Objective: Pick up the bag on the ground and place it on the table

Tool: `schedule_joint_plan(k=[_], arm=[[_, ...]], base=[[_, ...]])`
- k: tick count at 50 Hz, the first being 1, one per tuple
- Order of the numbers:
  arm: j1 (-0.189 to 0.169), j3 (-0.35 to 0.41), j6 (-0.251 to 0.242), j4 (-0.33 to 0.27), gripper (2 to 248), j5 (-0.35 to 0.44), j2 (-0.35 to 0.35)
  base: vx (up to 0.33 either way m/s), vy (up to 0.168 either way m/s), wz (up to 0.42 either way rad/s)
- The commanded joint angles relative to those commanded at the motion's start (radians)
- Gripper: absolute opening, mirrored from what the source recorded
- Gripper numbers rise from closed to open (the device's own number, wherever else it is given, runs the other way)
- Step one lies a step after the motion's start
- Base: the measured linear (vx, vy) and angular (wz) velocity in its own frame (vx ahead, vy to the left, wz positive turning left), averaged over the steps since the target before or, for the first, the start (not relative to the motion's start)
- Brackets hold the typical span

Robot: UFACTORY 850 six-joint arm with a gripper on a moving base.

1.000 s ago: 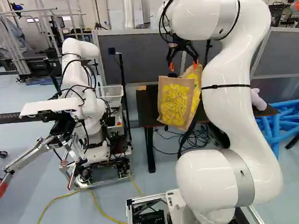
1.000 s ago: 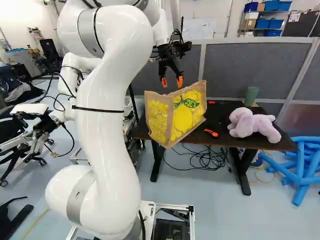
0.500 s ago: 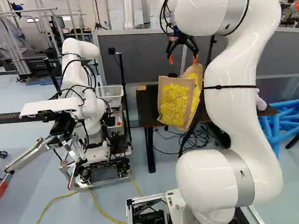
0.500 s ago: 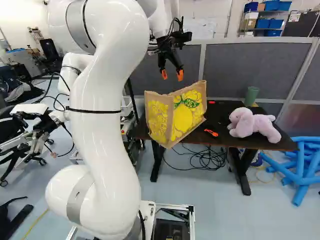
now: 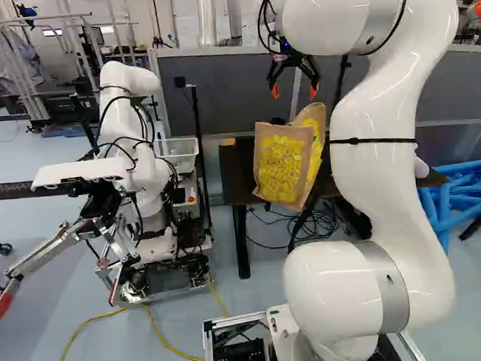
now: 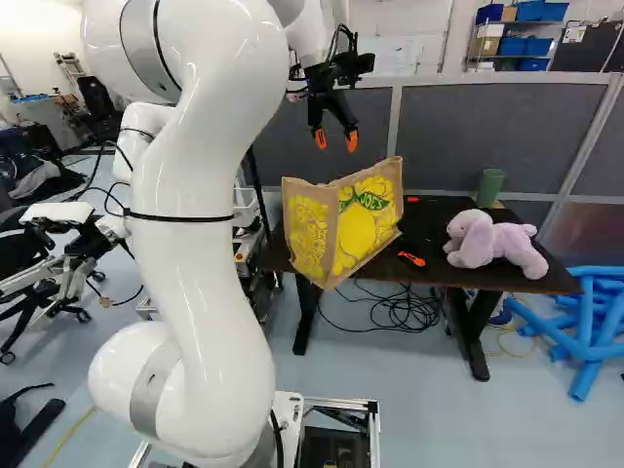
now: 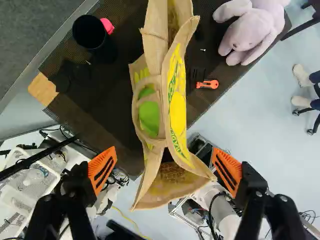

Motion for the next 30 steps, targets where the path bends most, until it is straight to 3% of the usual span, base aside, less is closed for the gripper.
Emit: schedule_joint_plan(k=[17, 30], arm=[[0.000, 0.000, 0.000, 0.000, 247, 0.000, 0.000], [0.000, 0.000, 0.000, 0.000, 247, 0.000, 0.000]], base=[[-0.011, 0.000, -0.001], [-0.148, 0.000, 0.020]])
